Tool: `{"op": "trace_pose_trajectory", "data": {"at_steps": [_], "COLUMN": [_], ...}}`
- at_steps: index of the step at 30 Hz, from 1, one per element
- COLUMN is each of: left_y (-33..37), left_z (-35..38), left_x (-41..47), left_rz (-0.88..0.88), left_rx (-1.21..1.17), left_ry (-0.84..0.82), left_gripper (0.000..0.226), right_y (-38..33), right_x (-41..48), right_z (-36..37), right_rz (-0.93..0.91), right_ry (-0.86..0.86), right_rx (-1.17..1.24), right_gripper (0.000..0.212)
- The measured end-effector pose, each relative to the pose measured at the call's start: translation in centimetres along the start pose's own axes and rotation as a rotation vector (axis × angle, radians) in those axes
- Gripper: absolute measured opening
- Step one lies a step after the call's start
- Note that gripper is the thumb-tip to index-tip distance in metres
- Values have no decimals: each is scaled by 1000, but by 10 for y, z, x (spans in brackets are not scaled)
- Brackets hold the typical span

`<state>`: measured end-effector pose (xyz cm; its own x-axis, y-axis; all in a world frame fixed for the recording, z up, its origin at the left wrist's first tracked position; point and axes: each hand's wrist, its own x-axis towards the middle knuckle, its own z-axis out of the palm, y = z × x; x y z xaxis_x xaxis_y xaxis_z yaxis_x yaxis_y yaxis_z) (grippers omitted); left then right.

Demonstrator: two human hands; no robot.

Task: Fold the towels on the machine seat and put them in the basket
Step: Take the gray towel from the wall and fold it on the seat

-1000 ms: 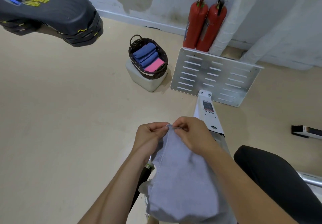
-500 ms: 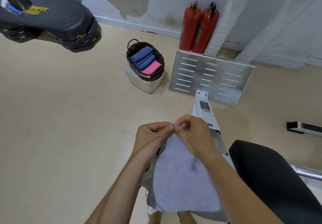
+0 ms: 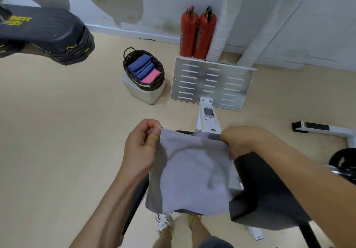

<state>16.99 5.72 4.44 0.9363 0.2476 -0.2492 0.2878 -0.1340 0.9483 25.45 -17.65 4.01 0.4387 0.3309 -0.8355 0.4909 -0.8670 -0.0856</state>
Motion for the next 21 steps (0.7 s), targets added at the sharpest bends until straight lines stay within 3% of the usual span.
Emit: {"op": "trace_pose_trajectory", "data": {"at_steps": [5, 9, 12, 18, 20, 21], "left_y": [21, 43, 66, 116, 131, 139], "left_z": [-16, -22, -27, -49, -58, -62], "left_x": [-16, -31, -38, -45, -46, -50], "left_rz": [65, 114, 202, 439, 504, 544], "left_rx": [-3, 21, 23, 347, 475, 527], "left_ry": [18, 85, 149, -94, -191, -230], "left_gripper": [13, 16, 33, 65, 53, 44], "right_y": [25, 34, 37, 33, 27, 23], "right_x": [-41, -79, -115, -209, -239, -252], "right_z": [10, 6, 3, 1, 6, 9], "right_rz": [93, 101, 72, 66, 88, 99], "right_ry": [176, 396, 518, 716, 785, 830], "right_rx": [-146, -168, -92, 79, 216, 283], "right_gripper": [29, 13, 16, 16, 7, 16]}}
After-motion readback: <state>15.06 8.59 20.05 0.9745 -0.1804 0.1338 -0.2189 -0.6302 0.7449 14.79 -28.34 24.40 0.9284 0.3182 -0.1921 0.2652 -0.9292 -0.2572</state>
